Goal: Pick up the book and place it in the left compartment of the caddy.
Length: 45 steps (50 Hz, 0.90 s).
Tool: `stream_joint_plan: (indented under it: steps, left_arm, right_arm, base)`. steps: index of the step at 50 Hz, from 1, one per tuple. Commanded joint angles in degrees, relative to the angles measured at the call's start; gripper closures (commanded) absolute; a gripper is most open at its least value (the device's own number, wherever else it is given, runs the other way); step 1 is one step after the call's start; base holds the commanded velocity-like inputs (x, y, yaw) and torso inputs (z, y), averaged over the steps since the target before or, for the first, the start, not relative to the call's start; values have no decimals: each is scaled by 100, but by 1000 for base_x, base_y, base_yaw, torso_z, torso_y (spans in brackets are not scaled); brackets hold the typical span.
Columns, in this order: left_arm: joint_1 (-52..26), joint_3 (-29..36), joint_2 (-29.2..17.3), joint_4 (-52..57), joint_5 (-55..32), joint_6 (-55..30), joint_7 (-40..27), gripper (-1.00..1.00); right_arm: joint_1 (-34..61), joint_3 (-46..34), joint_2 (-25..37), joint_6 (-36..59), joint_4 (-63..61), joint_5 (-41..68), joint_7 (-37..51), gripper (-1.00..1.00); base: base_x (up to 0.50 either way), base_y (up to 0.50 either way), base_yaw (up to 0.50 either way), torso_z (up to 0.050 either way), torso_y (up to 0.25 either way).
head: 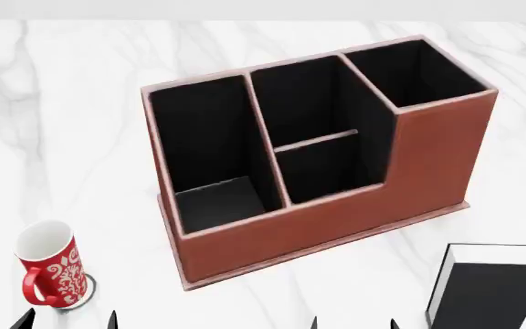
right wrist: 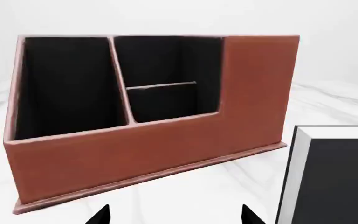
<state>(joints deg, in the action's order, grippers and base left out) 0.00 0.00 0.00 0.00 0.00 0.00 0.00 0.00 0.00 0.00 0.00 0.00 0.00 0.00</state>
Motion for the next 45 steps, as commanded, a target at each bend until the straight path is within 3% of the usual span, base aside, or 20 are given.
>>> stream_joint_plan:
  steps: [1, 9, 10, 11, 12, 33, 45]
  left_arm:
    - [24, 108, -91, 34, -106, -4, -90, -100]
    - [14, 288, -241, 66, -233, -26, -250, -100]
    - [184, 140, -124, 515, -258, -187, -24, -100]
    - [5, 161, -141, 23, -141, -14, -162, -100]
    - [-19, 188, -160, -47, -140, 31, -194, -100]
    - [-22, 471, -389, -87, -347, 82, -457, -100]
    - [-41, 559, -471, -100, -432, 88, -554, -100]
  right_arm:
    - [4, -125, 85, 34, -8, 75, 124, -100]
    - [-43, -318, 238, 124, -153, 211, 280, -100]
    - [-42, -647, 100, 362, -1090, -842, 825, -100]
    - [-8, -256, 202, 29, -231, 17, 257, -100]
    - [11, -272, 217, -34, 46, 220, 263, -100]
    - [54, -553, 395, 6, 120, 341, 547, -100]
    - [72, -515, 360, 1044, -608, 701, 905, -100]
  base:
    - [0, 0, 0, 0, 0]
    - [0, 0, 0, 0, 0]
    - [0, 0, 0, 0, 0]
    - [0, 0, 0, 0, 0]
    - [0, 0, 0, 0, 0]
    - [0, 0, 0, 0, 0]
    - [0, 0, 0, 0, 0]
